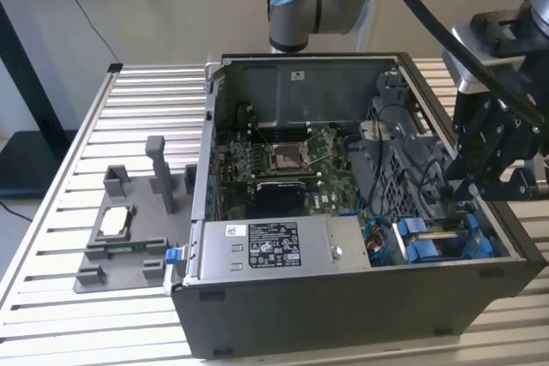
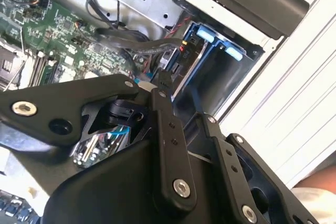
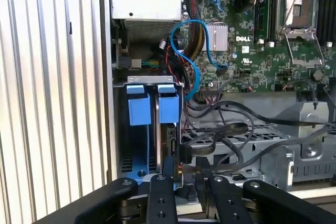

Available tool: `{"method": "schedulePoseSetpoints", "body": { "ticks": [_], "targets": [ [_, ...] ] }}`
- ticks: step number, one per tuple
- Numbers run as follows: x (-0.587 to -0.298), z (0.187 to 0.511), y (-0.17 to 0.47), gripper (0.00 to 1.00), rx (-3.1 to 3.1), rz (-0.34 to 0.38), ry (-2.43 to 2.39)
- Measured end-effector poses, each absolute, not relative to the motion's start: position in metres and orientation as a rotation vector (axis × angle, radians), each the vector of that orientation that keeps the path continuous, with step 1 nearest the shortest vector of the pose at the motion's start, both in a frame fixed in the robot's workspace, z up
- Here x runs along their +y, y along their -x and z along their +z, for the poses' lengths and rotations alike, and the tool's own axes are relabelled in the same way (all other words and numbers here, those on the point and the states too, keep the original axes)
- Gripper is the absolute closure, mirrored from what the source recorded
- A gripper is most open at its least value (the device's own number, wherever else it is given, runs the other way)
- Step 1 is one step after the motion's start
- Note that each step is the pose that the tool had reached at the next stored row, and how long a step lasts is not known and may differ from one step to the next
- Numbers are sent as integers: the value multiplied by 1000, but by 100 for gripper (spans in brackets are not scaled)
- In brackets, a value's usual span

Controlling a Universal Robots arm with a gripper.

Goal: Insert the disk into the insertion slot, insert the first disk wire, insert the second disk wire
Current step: 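Insert the second disk wire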

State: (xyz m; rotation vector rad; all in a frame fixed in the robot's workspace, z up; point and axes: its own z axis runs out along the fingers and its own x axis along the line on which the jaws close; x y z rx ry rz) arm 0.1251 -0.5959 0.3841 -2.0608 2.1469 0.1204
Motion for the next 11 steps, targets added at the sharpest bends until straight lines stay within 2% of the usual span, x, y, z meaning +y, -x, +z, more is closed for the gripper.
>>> {"method": "schedulePoseSetpoints", "body": {
  "ticks": [11],
  "targets": [
    [-590, 375, -115, 69, 2149, 115, 2063]
  ]
}}
